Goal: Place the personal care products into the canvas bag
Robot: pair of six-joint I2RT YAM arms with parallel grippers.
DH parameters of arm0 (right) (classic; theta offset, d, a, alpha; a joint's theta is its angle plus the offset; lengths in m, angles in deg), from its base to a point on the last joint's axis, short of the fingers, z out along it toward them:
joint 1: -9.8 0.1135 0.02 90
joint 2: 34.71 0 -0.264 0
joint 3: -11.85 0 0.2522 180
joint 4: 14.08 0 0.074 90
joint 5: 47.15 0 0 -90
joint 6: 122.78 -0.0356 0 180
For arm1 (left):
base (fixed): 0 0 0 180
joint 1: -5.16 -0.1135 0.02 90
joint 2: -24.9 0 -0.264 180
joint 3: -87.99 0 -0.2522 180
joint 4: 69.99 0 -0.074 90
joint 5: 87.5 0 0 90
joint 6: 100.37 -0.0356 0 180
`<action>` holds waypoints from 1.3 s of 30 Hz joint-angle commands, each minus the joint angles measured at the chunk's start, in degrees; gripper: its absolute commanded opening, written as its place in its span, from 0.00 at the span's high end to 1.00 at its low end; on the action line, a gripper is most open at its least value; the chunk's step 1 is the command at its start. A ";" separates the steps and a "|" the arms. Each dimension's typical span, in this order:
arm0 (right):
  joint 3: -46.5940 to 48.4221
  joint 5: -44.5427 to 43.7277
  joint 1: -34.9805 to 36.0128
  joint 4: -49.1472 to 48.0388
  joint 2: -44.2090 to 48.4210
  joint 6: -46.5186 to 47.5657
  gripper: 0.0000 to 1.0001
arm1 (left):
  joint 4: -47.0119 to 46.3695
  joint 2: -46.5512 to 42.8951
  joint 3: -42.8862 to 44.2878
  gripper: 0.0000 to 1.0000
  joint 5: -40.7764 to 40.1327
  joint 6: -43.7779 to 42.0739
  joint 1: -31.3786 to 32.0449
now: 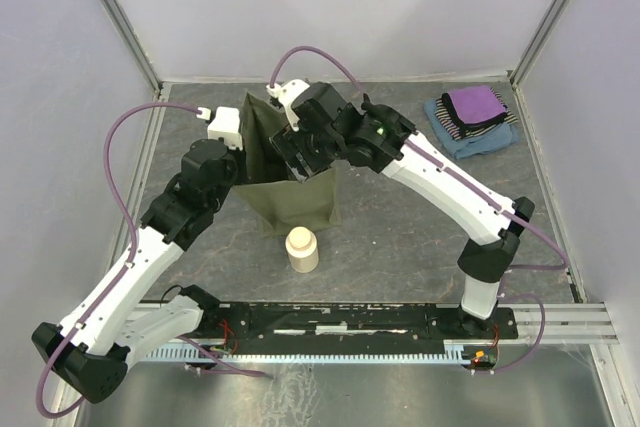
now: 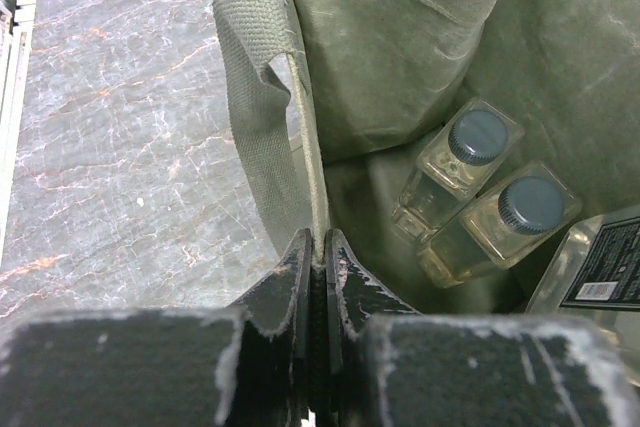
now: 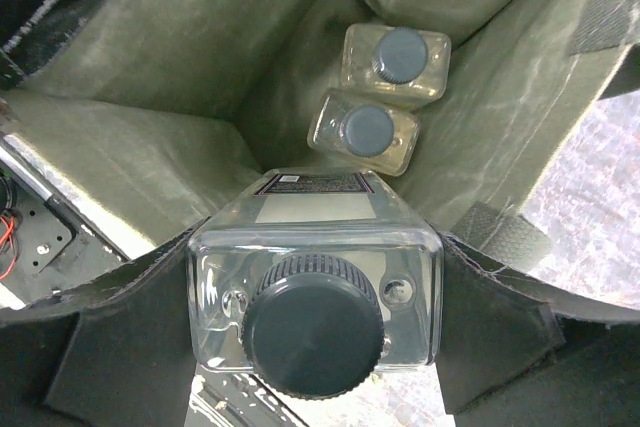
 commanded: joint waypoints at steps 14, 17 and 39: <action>-6.57 2.34 -1.75 -10.33 -2.80 -0.71 1.00 | -4.20 -0.66 1.73 0.88 -0.45 -0.10 -0.06; -7.69 4.01 -2.49 -10.38 -4.48 -1.11 1.00 | -4.43 -0.54 1.87 0.88 -0.66 0.03 0.00; -9.81 6.06 -3.32 -4.41 -12.22 1.05 0.73 | -4.00 0.70 2.08 0.88 -2.68 -0.24 -0.02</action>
